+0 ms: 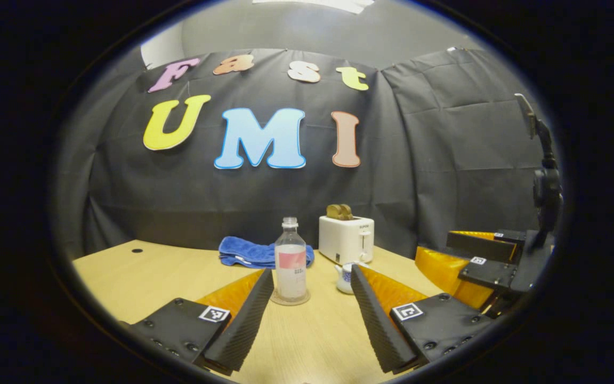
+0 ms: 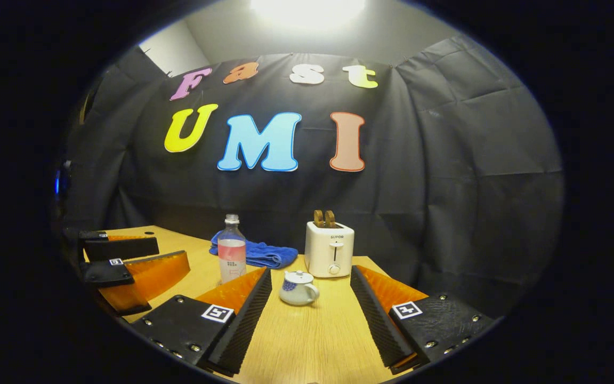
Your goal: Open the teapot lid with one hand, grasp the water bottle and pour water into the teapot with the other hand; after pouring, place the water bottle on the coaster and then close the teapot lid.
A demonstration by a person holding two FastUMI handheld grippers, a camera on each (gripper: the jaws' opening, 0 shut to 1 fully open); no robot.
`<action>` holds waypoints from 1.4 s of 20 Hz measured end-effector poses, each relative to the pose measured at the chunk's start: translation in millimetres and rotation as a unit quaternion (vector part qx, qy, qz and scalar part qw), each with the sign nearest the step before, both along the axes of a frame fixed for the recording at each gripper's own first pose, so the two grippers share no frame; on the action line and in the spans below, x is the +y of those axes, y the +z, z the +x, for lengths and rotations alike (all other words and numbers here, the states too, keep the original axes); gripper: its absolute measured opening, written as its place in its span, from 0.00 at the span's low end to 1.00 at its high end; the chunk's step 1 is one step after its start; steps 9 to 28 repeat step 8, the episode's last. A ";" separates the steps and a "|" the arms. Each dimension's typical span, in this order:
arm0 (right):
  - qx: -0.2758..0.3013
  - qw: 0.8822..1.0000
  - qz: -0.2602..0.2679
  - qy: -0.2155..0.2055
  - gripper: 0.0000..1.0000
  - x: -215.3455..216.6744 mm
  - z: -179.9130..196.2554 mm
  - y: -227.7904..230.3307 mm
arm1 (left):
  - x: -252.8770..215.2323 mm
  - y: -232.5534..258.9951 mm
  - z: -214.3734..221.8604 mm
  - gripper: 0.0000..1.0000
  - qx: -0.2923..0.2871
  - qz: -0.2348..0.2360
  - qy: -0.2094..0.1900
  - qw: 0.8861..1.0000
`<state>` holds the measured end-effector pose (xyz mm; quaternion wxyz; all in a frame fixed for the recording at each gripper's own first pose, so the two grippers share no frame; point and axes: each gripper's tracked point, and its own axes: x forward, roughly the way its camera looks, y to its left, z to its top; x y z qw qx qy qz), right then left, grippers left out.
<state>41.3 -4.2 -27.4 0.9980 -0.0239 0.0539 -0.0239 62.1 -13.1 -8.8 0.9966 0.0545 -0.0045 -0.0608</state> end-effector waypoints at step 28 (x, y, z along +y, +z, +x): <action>-0.009 1.000 -0.008 0.010 0.92 10.7 -31.7 -11.5 | -0.6 -4.9 -20.3 1.00 0.004 -0.004 0.012 1.000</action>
